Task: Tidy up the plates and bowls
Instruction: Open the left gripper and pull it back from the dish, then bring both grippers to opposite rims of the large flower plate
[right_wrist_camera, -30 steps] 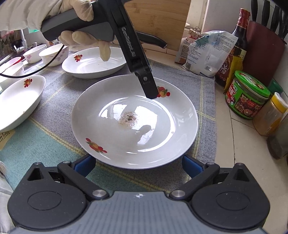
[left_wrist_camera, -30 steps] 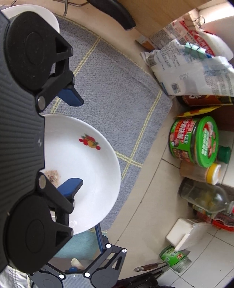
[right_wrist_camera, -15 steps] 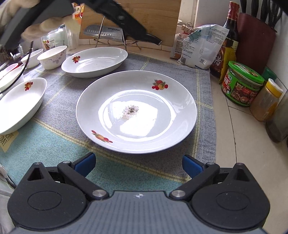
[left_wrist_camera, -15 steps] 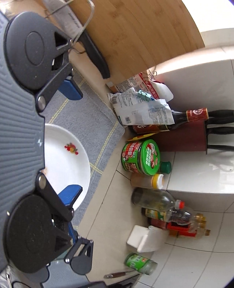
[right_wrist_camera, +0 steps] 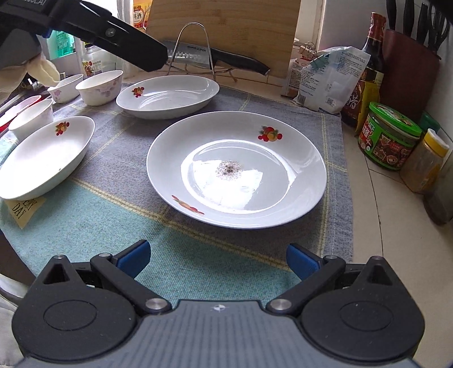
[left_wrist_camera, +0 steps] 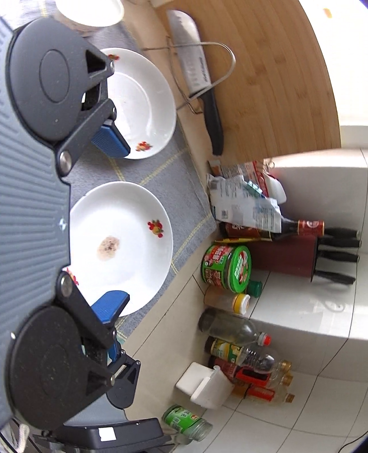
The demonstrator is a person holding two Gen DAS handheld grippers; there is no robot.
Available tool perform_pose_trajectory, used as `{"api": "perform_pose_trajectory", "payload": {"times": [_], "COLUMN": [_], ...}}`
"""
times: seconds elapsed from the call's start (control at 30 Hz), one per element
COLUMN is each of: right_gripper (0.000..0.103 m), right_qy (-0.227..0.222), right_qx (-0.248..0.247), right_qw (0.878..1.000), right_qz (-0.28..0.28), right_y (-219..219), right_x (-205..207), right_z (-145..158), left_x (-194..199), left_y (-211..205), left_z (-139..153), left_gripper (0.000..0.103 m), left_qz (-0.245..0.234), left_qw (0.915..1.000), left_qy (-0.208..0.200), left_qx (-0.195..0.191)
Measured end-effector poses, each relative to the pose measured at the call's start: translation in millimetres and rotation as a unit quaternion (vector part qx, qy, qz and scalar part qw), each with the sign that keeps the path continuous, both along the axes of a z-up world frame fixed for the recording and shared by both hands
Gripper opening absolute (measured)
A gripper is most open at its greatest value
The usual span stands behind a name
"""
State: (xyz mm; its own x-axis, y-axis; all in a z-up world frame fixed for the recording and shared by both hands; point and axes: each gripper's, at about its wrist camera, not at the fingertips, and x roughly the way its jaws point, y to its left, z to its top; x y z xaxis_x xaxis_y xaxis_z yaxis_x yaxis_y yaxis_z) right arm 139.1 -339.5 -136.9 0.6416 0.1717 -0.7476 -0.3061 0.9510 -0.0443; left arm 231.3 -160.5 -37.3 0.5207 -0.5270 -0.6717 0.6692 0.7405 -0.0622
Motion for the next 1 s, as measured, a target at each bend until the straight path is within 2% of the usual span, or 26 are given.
{"api": "perform_pose_trajectory", "payload": {"times": [0.23,0.57,0.8,1.0], "right_gripper": [0.103,0.103,0.103,0.103], "right_qy": [-0.002,-0.01,-0.005,0.004], "right_qx": [0.006,0.007,-0.005,-0.024], "right_qw": [1.0,0.998,0.999,1.0], "right_qz": [-0.026,-0.067,-0.047,-0.01], "right_y": [11.3,83.3,141.0,155.3], "right_x": [-6.0,-20.1,-26.0,-18.6], "right_z": [2.8,6.4,3.6,0.8], "left_x": [-13.0,-10.8,-17.8,-28.1], "left_y": [24.6,104.3,156.2,176.7], "left_z": [-1.3,-8.3,-15.4,-21.7], "left_gripper": [0.1,0.1,0.1,0.1], "left_qz": [0.024,-0.022,-0.046,-0.03], "left_qw": [0.9996,0.9996,0.9985,0.9988], "left_qy": [-0.015,0.008,0.025,0.039], "left_qx": [0.011,0.014,0.012,0.01]}}
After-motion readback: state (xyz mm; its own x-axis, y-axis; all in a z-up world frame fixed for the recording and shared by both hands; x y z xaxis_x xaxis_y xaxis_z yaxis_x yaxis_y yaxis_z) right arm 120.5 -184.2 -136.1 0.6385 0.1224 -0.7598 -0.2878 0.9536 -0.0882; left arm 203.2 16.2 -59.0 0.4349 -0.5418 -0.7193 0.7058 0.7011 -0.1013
